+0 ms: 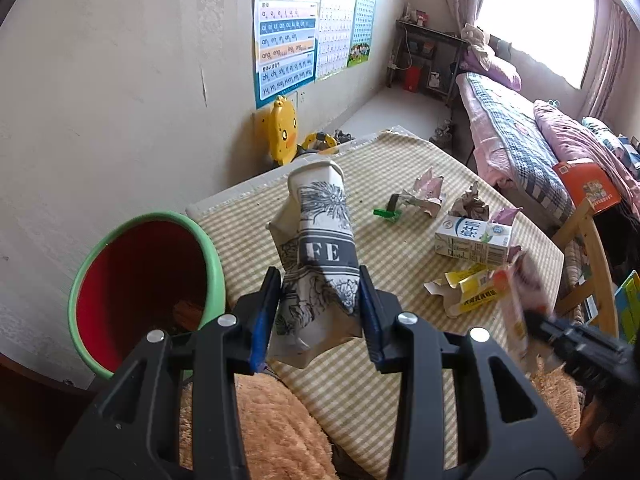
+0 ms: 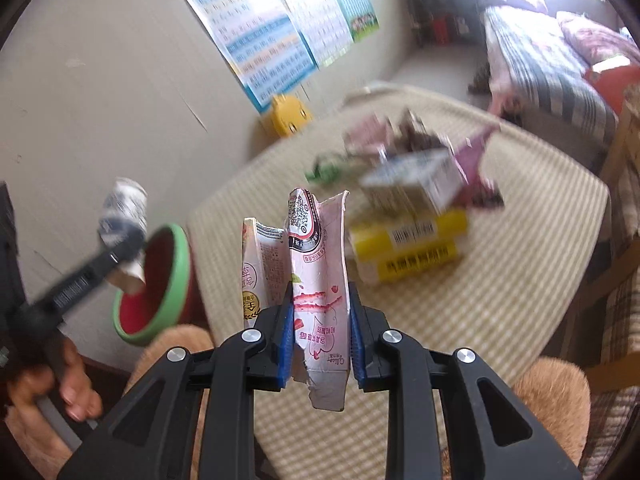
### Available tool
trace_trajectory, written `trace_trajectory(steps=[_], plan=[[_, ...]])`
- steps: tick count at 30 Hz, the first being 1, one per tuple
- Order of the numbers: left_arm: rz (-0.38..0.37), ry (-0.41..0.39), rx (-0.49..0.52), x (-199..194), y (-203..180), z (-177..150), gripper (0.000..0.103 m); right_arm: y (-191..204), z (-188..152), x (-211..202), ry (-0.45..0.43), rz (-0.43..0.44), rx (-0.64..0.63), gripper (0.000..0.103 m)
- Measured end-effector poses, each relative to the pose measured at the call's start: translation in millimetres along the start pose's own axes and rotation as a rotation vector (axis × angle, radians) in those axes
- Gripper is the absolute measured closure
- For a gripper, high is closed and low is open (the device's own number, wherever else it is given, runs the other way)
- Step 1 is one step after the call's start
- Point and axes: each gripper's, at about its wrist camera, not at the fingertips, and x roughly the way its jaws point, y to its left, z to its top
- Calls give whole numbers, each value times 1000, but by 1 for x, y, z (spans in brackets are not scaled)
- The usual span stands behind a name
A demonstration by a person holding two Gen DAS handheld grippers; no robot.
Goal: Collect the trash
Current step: 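Carry the cup and pink carton over the bucket and open both tools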
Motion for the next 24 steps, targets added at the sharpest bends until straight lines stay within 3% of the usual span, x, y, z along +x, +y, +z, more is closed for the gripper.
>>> trace_trajectory(steps=[8,24], plan=[[21,-16,-5,-2,8,-2,66,29,19,-9,-65,38,-35,81],[31,-34,-41,-7,26,-1,66,53,27,-5,-70,63,-66,81]])
